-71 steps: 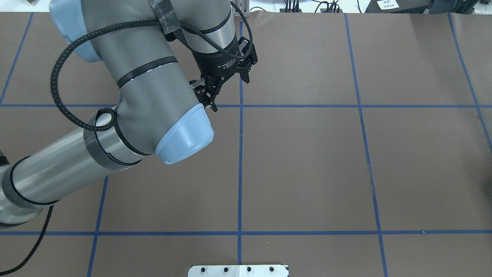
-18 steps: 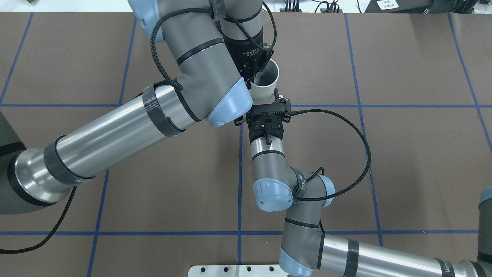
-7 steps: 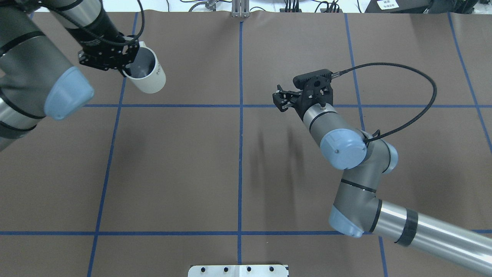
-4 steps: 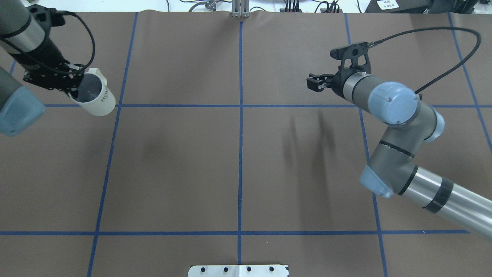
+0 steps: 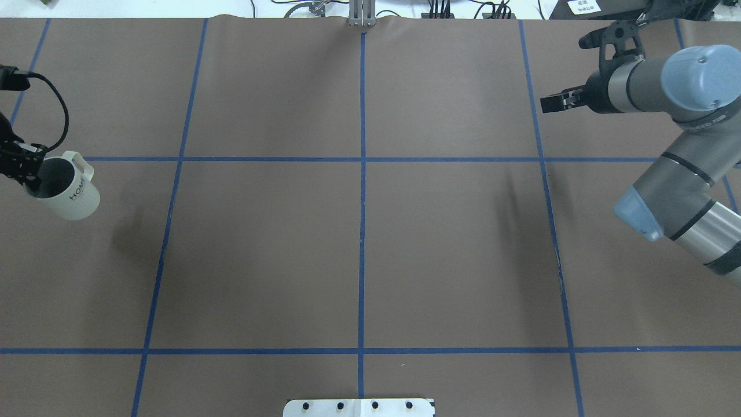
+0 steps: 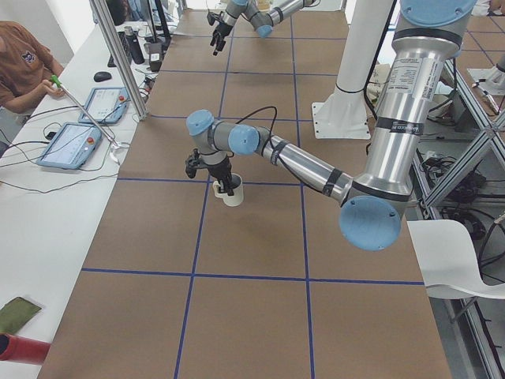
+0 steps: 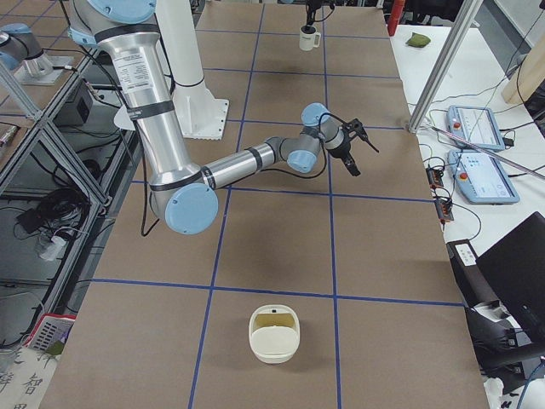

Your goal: Left arm hands cup to right arm to dump lemon

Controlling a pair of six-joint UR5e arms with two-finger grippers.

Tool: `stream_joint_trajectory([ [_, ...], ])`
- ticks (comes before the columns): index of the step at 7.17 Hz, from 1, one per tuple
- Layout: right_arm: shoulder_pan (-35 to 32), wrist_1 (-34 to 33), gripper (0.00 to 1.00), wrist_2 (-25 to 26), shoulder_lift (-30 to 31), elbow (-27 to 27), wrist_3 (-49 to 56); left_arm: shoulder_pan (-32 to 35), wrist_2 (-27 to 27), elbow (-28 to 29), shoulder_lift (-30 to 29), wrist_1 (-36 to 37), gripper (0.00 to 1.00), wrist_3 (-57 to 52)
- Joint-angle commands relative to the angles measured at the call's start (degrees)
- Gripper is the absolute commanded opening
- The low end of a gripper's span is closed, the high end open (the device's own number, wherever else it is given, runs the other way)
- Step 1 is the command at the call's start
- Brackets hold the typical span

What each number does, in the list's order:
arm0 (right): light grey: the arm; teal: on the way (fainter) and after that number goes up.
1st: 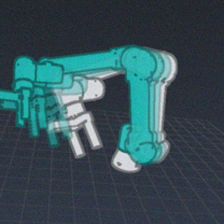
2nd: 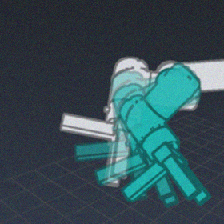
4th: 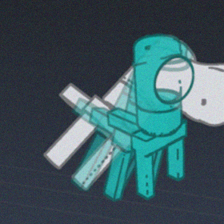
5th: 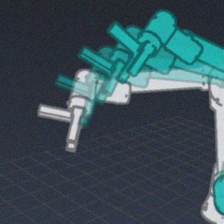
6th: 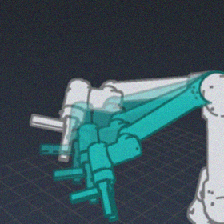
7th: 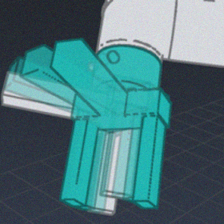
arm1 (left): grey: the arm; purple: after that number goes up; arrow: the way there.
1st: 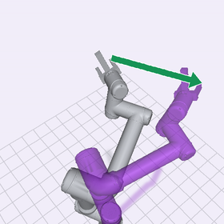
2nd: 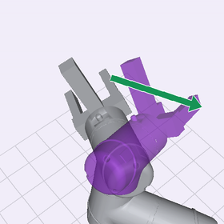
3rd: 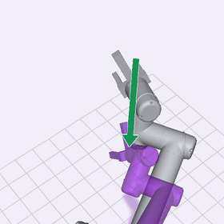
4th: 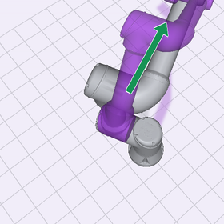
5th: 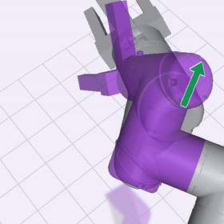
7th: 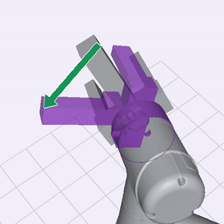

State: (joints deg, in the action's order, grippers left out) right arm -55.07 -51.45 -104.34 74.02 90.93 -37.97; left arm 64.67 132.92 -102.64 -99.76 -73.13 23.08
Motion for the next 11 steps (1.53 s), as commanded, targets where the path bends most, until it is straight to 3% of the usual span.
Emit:
stream_joint_trajectory([
  [1,-3.02,-0.84,1.0,-5.33,1.92,0.13,3.16,-0.15,1.37,4.36,1.06,-0.17,0.0,-2.69],
  [5,-3.72,-0.93,1.0,-6.65,2.01,0.04,3.16,-0.33,2.33,5.97,1.15,-1.14,0.0,-2.69],
  [8,-6.97,-2.86,1.0,-11.66,4.45,0.83,4.12,-0.33,3.22,5.97,1.23,-1.14,0.44,-2.69],
  [9,-7.67,-3.12,1.0,-11.85,5.77,1.62,5.52,-0.33,3.3,5.7,1.15,-1.22,0.73,-2.6],
  [11,-10.74,-6.8,1.0,-15.78,6.14,1.8,7.89,-0.16,3.13,2.56,1.23,-1.14,1.0,-2.77],
])
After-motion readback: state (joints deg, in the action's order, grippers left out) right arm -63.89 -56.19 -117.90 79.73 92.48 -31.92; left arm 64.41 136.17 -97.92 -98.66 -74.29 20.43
